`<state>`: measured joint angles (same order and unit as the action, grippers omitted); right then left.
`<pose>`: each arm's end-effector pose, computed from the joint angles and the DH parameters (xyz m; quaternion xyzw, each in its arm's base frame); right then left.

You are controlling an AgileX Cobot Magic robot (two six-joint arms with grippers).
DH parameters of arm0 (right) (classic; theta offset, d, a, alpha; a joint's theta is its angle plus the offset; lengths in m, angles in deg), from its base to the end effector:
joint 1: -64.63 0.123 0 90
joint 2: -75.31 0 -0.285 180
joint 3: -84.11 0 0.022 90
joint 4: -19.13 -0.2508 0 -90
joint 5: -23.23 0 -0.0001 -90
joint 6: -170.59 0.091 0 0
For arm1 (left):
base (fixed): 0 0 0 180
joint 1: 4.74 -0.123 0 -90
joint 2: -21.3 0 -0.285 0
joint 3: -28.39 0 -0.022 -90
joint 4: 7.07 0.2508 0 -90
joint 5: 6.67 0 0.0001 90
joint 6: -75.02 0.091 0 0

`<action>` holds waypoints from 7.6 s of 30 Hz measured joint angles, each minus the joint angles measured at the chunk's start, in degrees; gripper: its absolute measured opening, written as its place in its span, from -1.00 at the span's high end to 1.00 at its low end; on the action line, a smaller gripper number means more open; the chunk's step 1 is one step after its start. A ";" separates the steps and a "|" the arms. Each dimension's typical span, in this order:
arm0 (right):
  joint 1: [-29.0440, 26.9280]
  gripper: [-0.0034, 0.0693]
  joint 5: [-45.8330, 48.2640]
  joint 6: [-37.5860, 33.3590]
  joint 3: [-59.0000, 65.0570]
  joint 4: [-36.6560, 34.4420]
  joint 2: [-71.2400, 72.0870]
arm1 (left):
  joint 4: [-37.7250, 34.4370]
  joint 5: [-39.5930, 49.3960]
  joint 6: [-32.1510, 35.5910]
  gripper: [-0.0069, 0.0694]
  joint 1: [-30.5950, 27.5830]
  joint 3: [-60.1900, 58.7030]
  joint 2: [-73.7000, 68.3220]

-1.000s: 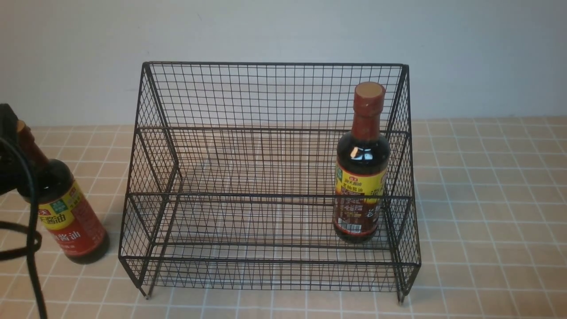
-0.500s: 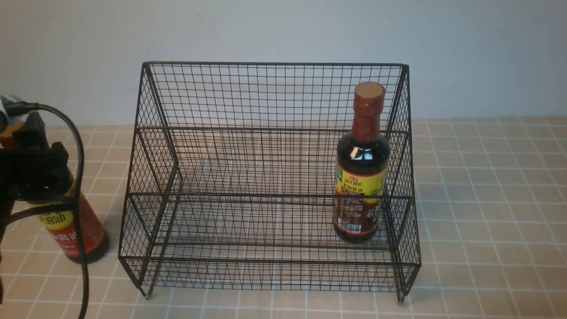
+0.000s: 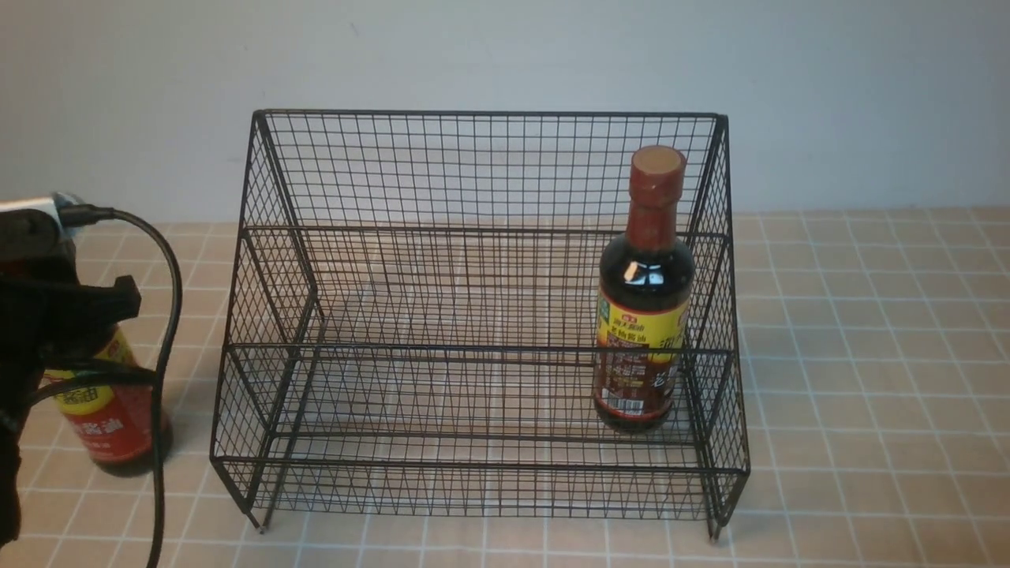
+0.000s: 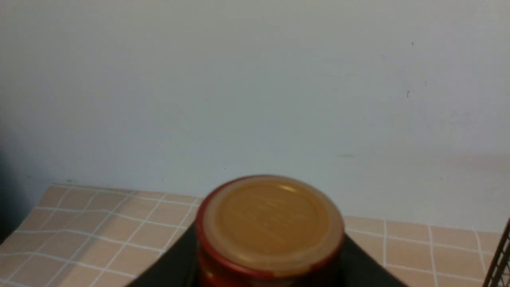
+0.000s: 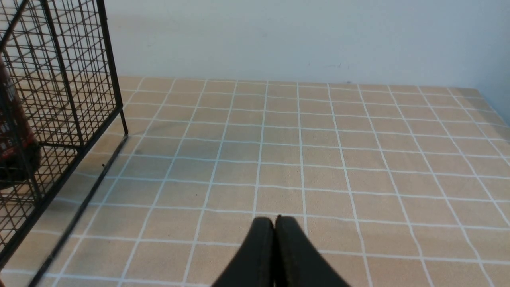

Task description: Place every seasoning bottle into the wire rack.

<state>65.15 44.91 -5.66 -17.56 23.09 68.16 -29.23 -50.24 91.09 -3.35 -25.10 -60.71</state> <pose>0.0524 -0.0019 0.1733 0.0044 0.8044 -0.0072 0.5940 0.2400 0.0178 0.2354 -0.0829 0.7265 0.0856 0.6768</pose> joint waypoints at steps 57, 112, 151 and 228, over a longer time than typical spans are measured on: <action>0.00 0.94 0.00 1.15 0.00 0.00 0.00 | 2.71 27.27 5.54 0.14 22.20 23.20 -2.50; 0.00 0.94 0.00 1.33 0.00 0.00 0.00 | -5.56 33.18 8.91 -0.46 22.20 24.31 -2.81; 0.00 0.94 0.00 1.77 0.00 0.00 0.00 | -2.02 76.85 2.58 0.84 22.20 22.63 35.30; 0.00 0.94 -0.02 1.67 0.00 0.00 0.02 | 21.55 64.89 -12.54 0.84 1.74 -25.28 74.89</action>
<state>65.15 44.89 -4.00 -17.56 23.09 68.18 -7.68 14.65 78.54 -1.61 -50.38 14.18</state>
